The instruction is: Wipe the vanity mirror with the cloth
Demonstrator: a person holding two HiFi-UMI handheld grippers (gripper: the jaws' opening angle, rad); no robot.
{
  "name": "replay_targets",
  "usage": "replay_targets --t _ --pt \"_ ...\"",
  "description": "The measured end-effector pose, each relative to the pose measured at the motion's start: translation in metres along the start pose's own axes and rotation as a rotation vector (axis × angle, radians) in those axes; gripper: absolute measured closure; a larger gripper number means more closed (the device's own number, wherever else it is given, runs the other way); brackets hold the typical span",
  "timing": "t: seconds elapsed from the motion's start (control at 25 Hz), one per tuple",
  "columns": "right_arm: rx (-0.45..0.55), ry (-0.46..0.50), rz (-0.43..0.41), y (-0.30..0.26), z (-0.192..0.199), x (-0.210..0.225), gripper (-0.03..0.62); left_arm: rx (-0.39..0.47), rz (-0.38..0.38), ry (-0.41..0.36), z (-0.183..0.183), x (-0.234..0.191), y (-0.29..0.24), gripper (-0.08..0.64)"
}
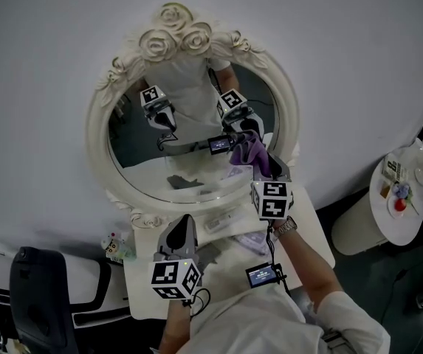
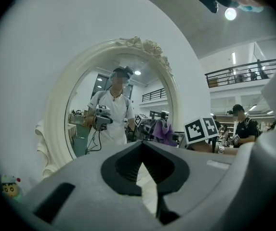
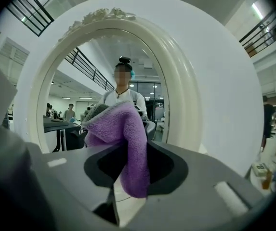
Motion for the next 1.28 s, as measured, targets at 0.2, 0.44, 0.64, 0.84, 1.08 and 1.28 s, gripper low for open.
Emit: replay_targets --t 0.2,0.44,0.64,0.84,1.08,1.28 --pt "-0.033 -0.022 0.063 -0.001 0.013 0.022 0.472 -0.016 0.029 -0.015 0.005 0.012 -0.003 0.557" --pt "-0.057 -0.016 0.124 0.002 0.019 0.029 0.477 -0.009 -0.006 -0.006 0.005 0.003 0.01 0.557" --pt "-0.026 -0.018 0.065 0.013 0.019 -0.002 0.48 -0.002 -0.047 0.002 0.006 -0.01 0.026 0.557" --pt "0.008 -0.003 -0.078 0.02 0.018 -0.069 0.48 0.006 -0.088 0.016 0.009 -0.023 0.045 0.557" --pt "0.004 0.029 -0.294 0.019 0.021 -0.168 0.479 0.037 -0.188 0.028 0.007 -0.047 0.082 0.557" --pt "0.011 0.043 -0.447 0.017 0.019 -0.245 0.479 0.067 -0.299 0.037 0.008 -0.068 0.121 0.557"
Point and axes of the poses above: the fingertips, and each gripper's own axes: y backward along the fingers, x to its right, z out of its underside, the point moved 2 cm from there along y, backward along the fingers, and after that the axes turned 9 degrees about y, right-handed, at the moved point
